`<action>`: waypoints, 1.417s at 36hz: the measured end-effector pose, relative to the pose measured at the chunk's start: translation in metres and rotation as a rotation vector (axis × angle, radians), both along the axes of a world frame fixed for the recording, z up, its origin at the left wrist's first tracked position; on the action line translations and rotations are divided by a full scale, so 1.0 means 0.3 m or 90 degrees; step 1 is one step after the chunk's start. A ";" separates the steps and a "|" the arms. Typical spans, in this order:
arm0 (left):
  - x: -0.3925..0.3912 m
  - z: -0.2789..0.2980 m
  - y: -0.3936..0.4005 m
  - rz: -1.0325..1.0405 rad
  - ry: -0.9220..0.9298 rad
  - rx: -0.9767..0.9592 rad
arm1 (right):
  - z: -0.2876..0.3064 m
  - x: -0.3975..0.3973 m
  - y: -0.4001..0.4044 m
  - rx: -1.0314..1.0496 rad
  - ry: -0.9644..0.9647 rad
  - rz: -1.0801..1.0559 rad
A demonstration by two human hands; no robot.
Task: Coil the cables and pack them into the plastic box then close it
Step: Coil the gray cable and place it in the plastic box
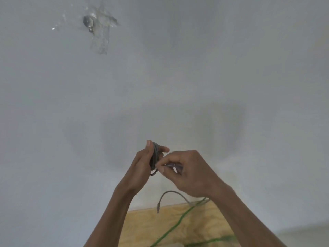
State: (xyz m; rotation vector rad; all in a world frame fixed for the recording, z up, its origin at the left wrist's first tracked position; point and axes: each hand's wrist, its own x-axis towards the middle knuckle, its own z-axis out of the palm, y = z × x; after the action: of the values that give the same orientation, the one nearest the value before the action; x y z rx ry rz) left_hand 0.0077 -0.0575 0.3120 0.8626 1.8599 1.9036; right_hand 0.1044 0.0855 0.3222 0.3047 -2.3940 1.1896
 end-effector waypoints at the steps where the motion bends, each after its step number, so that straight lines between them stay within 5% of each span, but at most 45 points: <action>1: 0.012 -0.010 0.000 -0.014 0.016 -0.015 | 0.029 -0.008 0.013 0.002 -0.002 0.008; 5: 0.065 -0.032 0.011 -0.055 -0.020 0.003 | 0.102 -0.059 0.076 -0.023 -0.046 0.073; 13: 0.165 -0.002 0.035 -0.162 -0.228 0.141 | 0.048 -0.138 0.144 -0.283 -0.067 0.132; 21: 0.146 0.036 0.065 -0.181 -0.240 0.244 | -0.078 -0.113 0.081 -0.497 -0.154 0.140; 28: 0.045 0.085 0.055 -0.079 -0.161 0.226 | -0.173 -0.067 -0.007 -0.343 -0.186 0.033; 32: 0.011 0.063 0.040 -0.035 -0.119 0.172 | -0.146 -0.043 -0.020 -0.131 -0.164 -0.027; 43: 0.006 -0.011 0.015 0.028 0.187 -0.062 | 0.057 -0.004 0.038 0.041 -0.144 0.051; 51: 0.082 -0.036 0.028 -0.120 -0.024 -0.102 | 0.166 -0.134 0.140 -0.034 -0.044 0.092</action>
State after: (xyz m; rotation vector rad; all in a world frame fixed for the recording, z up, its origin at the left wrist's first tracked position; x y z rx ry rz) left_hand 0.0324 -0.0490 0.3013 0.9082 1.8107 1.6237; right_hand 0.0643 0.1273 0.3721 0.4317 -2.4292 1.3458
